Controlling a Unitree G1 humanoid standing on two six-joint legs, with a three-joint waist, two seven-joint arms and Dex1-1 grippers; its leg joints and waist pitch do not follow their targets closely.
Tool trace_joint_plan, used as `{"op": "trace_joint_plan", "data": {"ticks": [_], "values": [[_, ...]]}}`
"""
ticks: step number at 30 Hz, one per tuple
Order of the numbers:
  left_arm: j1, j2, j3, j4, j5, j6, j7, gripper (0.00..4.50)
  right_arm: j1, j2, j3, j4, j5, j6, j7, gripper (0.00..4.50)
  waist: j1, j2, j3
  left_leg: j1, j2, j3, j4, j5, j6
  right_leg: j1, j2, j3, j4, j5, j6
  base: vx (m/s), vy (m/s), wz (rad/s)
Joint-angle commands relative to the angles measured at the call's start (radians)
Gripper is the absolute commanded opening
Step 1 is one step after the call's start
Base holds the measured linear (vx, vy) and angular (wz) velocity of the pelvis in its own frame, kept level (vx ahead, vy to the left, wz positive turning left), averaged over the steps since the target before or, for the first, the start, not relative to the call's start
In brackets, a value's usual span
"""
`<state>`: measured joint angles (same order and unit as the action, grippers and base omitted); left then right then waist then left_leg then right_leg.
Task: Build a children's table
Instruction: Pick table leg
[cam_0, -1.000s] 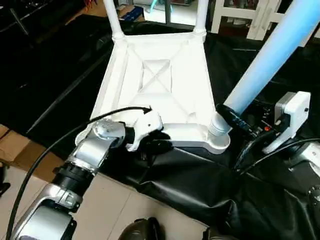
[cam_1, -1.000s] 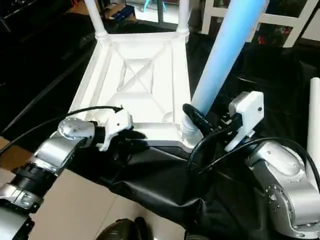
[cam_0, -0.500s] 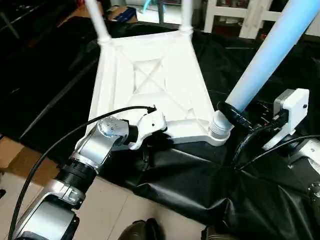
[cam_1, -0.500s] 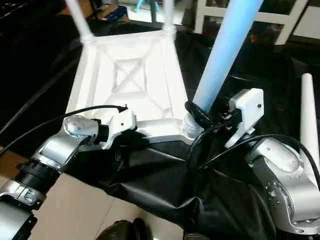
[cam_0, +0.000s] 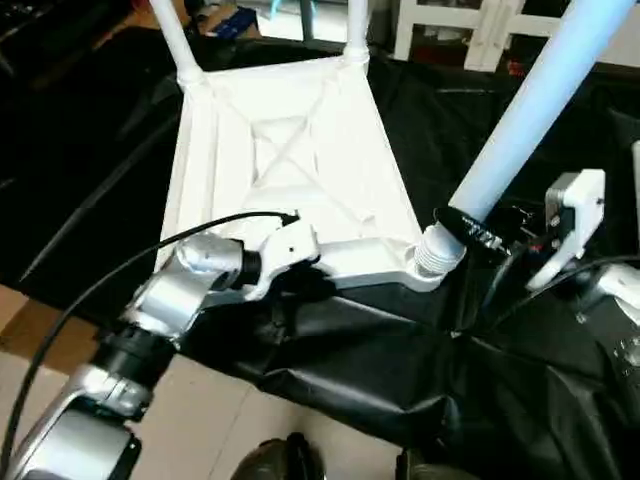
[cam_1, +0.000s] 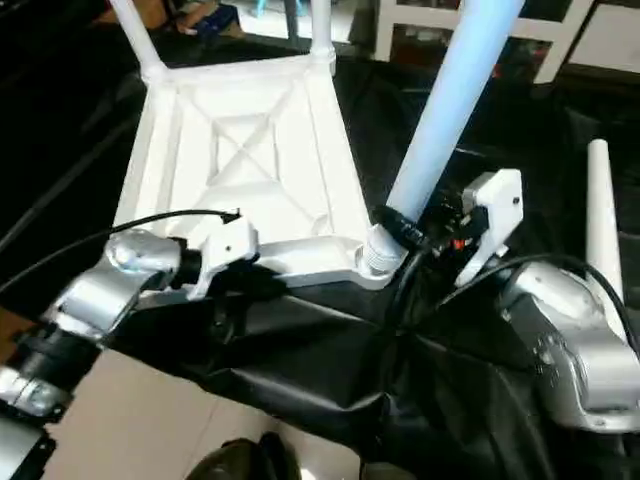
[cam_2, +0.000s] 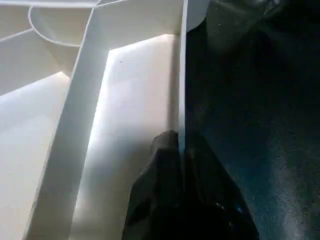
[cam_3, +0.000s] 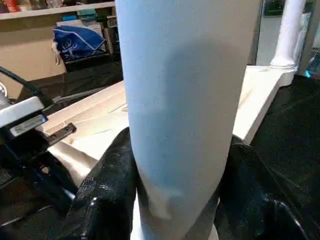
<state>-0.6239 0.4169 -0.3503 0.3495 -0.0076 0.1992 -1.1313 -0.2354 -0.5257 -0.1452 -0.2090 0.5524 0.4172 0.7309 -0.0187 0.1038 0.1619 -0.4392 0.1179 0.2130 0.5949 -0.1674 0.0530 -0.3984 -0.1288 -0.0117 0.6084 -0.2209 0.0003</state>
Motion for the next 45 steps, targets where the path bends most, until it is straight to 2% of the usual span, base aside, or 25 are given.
{"op": "trace_joint_plan", "data": {"ticks": [1, 2, 4, 7, 8, 9, 11, 14, 17, 18, 19, 22, 26, 31, 33, 34, 38, 40, 42, 43, 45], "values": [[0.038, 0.007, -0.004, 0.024, -0.006, 0.016, -0.004, 0.02, -0.009, -0.011, 0.014, 0.002, 0.006, -0.009, 0.021, 1.86, 0.005, -0.031, -0.063, 0.051, 0.100, -0.057, -0.093, -0.181, 0.097, 0.016, -0.036, 0.017, -0.063, -0.056, -0.230, 0.000, 0.000, 0.00], [0.039, 0.008, -0.004, 0.024, -0.005, 0.013, -0.003, 0.02, -0.010, -0.011, 0.017, 0.005, 0.008, -0.008, 0.027, 1.86, 0.006, -0.037, -0.065, 0.050, 0.099, -0.055, -0.091, -0.157, 0.109, 0.018, -0.036, 0.016, -0.061, -0.020, -0.237, 0.000, 0.000, 0.00], [0.043, 0.009, -0.003, 0.021, -0.006, 0.013, -0.004, 0.02, -0.011, -0.009, 0.025, 0.008, 0.007, -0.010, 0.035, 1.86, 0.009, -0.038, -0.063, 0.047, 0.098, -0.053, -0.088, -0.143, 0.126, 0.020, -0.041, 0.018, -0.061, -0.004, -0.244, 0.000, 0.000, 0.00], [0.049, 0.003, 0.010, 0.013, -0.011, -0.018, 0.015, 0.02, -0.010, 0.001, 0.032, 0.011, 0.002, -0.015, 0.041, 1.86, 0.010, -0.039, -0.061, 0.045, 0.099, -0.054, -0.090, -0.151, 0.127, 0.019, -0.041, 0.018, -0.062, -0.030, -0.240, 0.000, 0.000, 0.00], [0.049, 0.003, 0.010, 0.013, -0.011, -0.018, 0.015, 0.02, -0.010, 0.001, 0.032, 0.011, 0.002, -0.015, 0.041, 1.86, 0.011, -0.039, -0.059, 0.046, 0.100, -0.054, -0.092, -0.170, 0.122, 0.018, -0.041, 0.018, -0.065, -0.057, -0.236, 0.000, 0.000, 0.00], [0.046, -0.009, 0.022, 0.015, -0.015, -0.033, 0.032, 0.28, -0.004, 0.003, 0.032, 0.008, 0.001, -0.017, 0.044, 1.86, 0.011, -0.041, -0.058, 0.048, 0.101, -0.054, -0.095, -0.188, 0.113, 0.017, -0.040, 0.019, -0.067, -0.086, -0.233, 0.000, 0.000, 0.00], [0.042, -0.019, 0.035, 0.008, -0.029, -0.032, 0.033, 0.28, 0.003, 0.004, 0.031, 0.001, 0.000, -0.017, 0.045, 1.86, 0.011, -0.040, -0.057, 0.049, 0.101, -0.053, -0.097, -0.198, 0.105, 0.015, -0.039, 0.020, -0.069, -0.102, -0.231, 0.000, 0.000, 0.00], [0.039, -0.034, 0.046, -0.023, -0.055, -0.026, 0.023, 0.64, 0.014, 0.006, 0.028, -0.015, 0.004, -0.013, 0.042, 1.86, 0.017, -0.034, -0.056, 0.056, 0.103, -0.052, -0.101, -0.217, 0.076, 0.008, -0.036, 0.021, -0.069, -0.105, -0.231, 0.000, 0.000, 0.00], [0.030, -0.055, 0.042, -0.032, -0.055, -0.035, 0.036, 0.82, 0.023, 0.009, 0.030, -0.028, 0.004, -0.015, 0.035, 1.86, 0.027, -0.028, -0.061, 0.063, 0.103, -0.050, -0.100, -0.163, 0.077, 0.009, -0.030, 0.018, -0.059, 0.015, -0.241, 0.000, 0.000, 0.00], [0.028, -0.059, 0.041, -0.031, -0.056, -0.032, 0.037, 0.82, 0.024, 0.010, 0.031, -0.029, 0.003, -0.016, 0.035, 1.86, 0.029, -0.031, -0.063, 0.060, 0.101, -0.049, -0.096, -0.116, 0.093, 0.014, -0.030, 0.016, -0.054, 0.086, -0.245, 0.000, 0.000, 0.00], [0.021, -0.071, 0.036, -0.021, -0.052, -0.029, 0.041, 0.82, 0.027, 0.011, 0.032, -0.031, 0.001, -0.019, 0.034, 1.86, 0.033, -0.028, -0.066, 0.059, 0.100, -0.048, -0.091, -0.073, 0.111, 0.015, -0.032, 0.015, -0.049, 0.146, -0.251, 0.000, 0.000, 0.00], [0.006, -0.090, 0.026, 0.010, -0.031, -0.043, 0.055, 0.82, 0.029, 0.013, 0.032, -0.034, -0.001, -0.022, 0.034, 1.86, 0.038, -0.030, -0.064, 0.055, 0.099, -0.045, -0.086, -0.050, 0.139, 0.018, -0.036, 0.016, -0.048, 0.186, -0.258, 0.000, 0.000, 0.00], [-0.011, -0.114, 0.026, 0.024, -0.031, -0.042, 0.079, 0.82, 0.034, 0.012, 0.029, -0.040, 0.000, -0.023, 0.033, 1.86, 0.050, -0.031, -0.060, 0.059, 0.104, -0.045, -0.093, -0.111, 0.121, 0.017, -0.037, 0.016, -0.056, 0.103, -0.259, 0.000, 0.000, 0.00], [-0.023, -0.121, 0.006, 0.029, -0.016, -0.043, 0.064, 0.82, 0.042, 0.014, 0.030, -0.053, -0.006, -0.025, 0.027, 1.86, 0.054, -0.020, -0.055, 0.062, 0.104, -0.048, -0.103, -0.161, 0.074, 0.014, -0.034, 0.015, -0.059, 0.062, -0.245, 0.000, 0.000, 0.00], [-0.025, -0.116, -0.004, 0.040, 0.000, -0.053, 0.061, 0.82, 0.044, 0.015, 0.030, -0.056, -0.009, -0.026, 0.025, 1.86, 0.053, -0.025, -0.056, 0.060, 0.102, -0.048, -0.101, -0.152, 0.076, 0.017, -0.035, 0.015, -0.059, 0.088, -0.244, 0.000, 0.000, 0.00], [-0.026, -0.115, -0.008, 0.048, 0.008, -0.060, 0.063, 0.82, 0.045, 0.014, 0.030, -0.058, -0.011, -0.028, 0.024, 1.86, 0.054, -0.018, -0.055, 0.058, 0.102, -0.049, -0.100, -0.147, 0.078, 0.017, -0.037, 0.016, -0.058, 0.093, -0.243, 0.000, 0.000, 0.00], [-0.043, -0.119, -0.023, 0.074, 0.031, -0.063, 0.076, 0.82, 0.047, 0.007, 0.020, -0.059, -0.018, -0.036, 0.019, 1.86, 0.056, -0.017, -0.053, 0.059, 0.102, -0.047, -0.101, -0.159, 0.081, 0.018, -0.039, 0.017, -0.062, 0.083, -0.243, 0.000, 0.000, 0.00], [-0.051, -0.123, -0.029, 0.083, 0.037, -0.058, 0.080, 1.12, 0.047, 0.004, 0.014, -0.059, -0.018, -0.037, 0.016, 1.86, 0.057, -0.016, -0.052, 0.060, 0.103, -0.047, -0.104, -0.181, 0.072, 0.017, -0.039, 0.016, -0.065, 0.047, -0.241, 0.000, 0.000, 0.00], [-0.067, -0.125, -0.048, 0.115, 0.075, -0.071, 0.111, 1.18, 0.048, 0.000, 0.007, -0.063, -0.016, -0.038, 0.012, 1.86, 0.057, -0.010, -0.050, 0.060, 0.104, -0.049, -0.109, -0.216, 0.053, 0.016, -0.038, 0.016, -0.068, 0.005, -0.235, 0.000, 0.000, 0.00], [-0.070, -0.125, -0.052, 0.121, 0.083, -0.075, 0.117, 1.21, 0.048, 0.000, 0.006, -0.065, -0.016, -0.038, 0.011, 1.86, 0.057, -0.011, -0.049, 0.064, 0.105, -0.048, -0.111, -0.236, 0.044, 0.013, -0.037, 0.017, -0.073, -0.015, -0.229, 0.000, 0.000, 0.00], [-0.076, -0.122, -0.065, 0.138, 0.109, -0.086, 0.129, 1.31, 0.051, -0.001, 0.003, -0.070, -0.017, -0.038, 0.009, 1.86, 0.057, -0.012, -0.046, 0.062, 0.104, -0.048, -0.113, -0.266, 0.031, 0.013, -0.041, 0.019, -0.078, -0.054, -0.220, 0.000, 0.000, 0.00]]}}
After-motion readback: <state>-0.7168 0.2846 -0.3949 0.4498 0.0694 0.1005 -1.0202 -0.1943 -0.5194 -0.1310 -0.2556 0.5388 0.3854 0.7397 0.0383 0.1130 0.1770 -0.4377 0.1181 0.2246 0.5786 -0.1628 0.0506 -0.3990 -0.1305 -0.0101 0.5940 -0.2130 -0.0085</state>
